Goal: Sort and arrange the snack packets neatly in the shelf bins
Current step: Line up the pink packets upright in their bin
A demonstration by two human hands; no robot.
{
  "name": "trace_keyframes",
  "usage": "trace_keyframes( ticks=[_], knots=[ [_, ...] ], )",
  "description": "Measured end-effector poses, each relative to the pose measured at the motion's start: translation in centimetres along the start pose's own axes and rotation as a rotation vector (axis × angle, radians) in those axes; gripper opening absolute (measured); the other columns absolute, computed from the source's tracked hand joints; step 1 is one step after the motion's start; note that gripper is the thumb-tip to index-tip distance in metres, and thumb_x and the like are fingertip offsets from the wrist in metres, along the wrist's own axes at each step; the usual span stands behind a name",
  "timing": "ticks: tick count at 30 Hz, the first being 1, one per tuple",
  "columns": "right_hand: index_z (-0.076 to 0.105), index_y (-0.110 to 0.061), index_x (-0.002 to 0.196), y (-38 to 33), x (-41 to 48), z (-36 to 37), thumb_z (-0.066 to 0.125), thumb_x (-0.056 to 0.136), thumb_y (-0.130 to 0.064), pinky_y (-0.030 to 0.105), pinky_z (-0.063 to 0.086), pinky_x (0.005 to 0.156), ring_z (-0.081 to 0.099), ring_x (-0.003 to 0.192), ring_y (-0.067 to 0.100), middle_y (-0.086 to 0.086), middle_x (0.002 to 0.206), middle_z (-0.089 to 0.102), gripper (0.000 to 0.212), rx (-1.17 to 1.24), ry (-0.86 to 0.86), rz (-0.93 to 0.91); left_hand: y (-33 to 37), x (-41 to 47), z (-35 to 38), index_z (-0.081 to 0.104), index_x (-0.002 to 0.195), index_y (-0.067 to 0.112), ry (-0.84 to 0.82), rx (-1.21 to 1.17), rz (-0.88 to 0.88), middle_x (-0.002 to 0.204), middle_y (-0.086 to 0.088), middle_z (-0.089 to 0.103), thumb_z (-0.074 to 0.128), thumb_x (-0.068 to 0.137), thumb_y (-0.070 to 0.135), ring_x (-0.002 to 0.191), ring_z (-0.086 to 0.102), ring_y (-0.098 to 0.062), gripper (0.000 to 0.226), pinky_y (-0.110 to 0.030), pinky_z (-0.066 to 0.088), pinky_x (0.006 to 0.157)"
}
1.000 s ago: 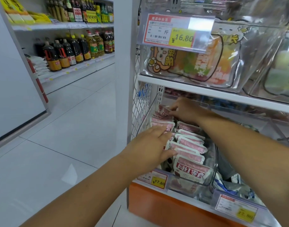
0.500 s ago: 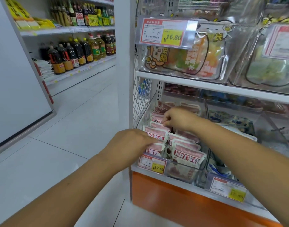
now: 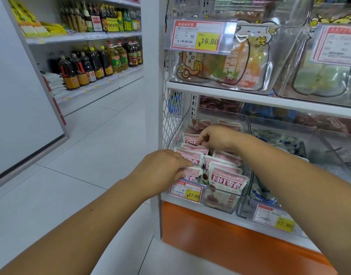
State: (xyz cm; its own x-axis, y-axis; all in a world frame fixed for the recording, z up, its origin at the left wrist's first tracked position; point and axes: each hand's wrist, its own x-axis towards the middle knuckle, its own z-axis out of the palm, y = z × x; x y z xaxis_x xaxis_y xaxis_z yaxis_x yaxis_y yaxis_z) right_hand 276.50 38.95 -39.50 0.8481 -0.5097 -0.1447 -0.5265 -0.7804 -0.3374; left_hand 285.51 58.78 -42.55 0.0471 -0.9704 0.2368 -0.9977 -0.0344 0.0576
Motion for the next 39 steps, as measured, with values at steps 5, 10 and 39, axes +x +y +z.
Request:
trace_keyframes(
  ticks=[5,10,39],
  knots=[
    [0.071,-0.01,0.097,-0.6,0.4,2.0,0.061,0.093,-0.02,0.022,0.037,0.066,0.054,0.075,0.01,0.001,0.092,0.07,0.015,0.052,0.197,-0.058,-0.1,-0.1,0.3,0.052,0.136,0.036,0.008,0.001,0.011,0.128,0.009,0.061,0.047,0.099,0.033,0.115,0.053,-0.014,0.037,-0.026,0.043,0.089],
    [0.072,-0.02,0.099,-0.1,-0.5,0.3,0.063,0.092,-0.026,0.019,0.042,0.07,0.06,0.084,0.005,-0.009,0.097,0.069,0.013,0.132,0.171,-0.05,-0.2,0.2,0.5,0.055,0.134,0.035,0.049,-0.01,0.014,0.124,0.009,0.063,0.049,0.098,0.033,0.111,0.055,-0.015,0.036,-0.026,0.044,0.086],
    [0.06,-0.015,0.077,1.0,-9.6,0.9,0.063,0.085,-0.034,0.029,0.044,0.06,0.051,0.07,0.021,0.0,0.071,0.055,0.021,-0.552,-0.072,-0.079,0.5,2.4,1.8,0.059,0.128,0.036,0.016,-0.106,-0.074,0.124,0.006,0.064,0.059,0.092,0.034,0.11,0.058,-0.016,0.036,-0.034,0.051,0.088]
  ],
)
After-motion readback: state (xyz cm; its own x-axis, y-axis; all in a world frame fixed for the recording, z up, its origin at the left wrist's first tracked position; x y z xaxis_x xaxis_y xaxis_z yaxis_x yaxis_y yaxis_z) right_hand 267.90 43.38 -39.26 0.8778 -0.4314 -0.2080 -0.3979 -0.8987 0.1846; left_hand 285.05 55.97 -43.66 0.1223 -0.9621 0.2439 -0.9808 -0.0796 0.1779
